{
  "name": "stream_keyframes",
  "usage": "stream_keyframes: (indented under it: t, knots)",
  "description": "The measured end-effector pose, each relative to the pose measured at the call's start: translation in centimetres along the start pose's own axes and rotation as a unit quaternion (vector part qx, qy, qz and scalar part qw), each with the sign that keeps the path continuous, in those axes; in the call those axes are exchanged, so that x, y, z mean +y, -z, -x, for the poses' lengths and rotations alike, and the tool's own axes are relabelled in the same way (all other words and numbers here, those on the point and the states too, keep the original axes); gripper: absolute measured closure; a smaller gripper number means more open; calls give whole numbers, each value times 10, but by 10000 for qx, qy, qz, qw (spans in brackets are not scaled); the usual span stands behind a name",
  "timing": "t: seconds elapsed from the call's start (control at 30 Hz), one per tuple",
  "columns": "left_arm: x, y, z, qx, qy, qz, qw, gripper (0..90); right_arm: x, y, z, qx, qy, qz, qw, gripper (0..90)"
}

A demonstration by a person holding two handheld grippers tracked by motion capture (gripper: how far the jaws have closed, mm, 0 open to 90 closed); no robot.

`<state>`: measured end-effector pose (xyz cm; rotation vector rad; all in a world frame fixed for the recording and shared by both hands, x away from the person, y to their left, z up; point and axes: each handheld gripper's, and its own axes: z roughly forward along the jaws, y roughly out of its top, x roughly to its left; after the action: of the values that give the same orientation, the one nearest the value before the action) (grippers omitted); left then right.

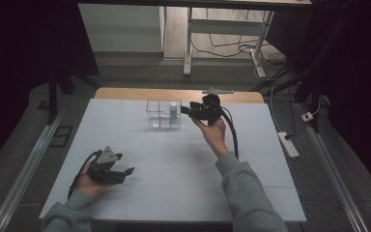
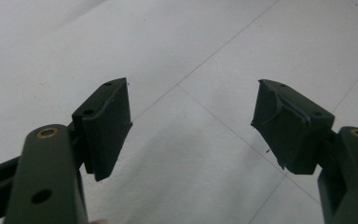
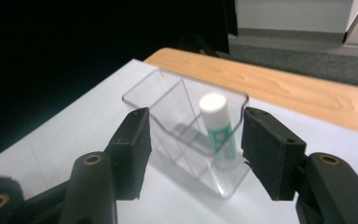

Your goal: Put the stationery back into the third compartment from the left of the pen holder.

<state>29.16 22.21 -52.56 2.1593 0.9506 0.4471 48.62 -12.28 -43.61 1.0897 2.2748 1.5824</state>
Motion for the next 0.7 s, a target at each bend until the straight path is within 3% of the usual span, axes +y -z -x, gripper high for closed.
stream_keyframes:
  t: [0.53,0.7]
  knots:
    - [5,-6,0,-58,15,52,10000,281,-36,52,-6,62,162,-273,9995,376]
    - [6,-6,0,-52,36,55,10000,280,-48,71,-6,69,79,-260,9996,376]
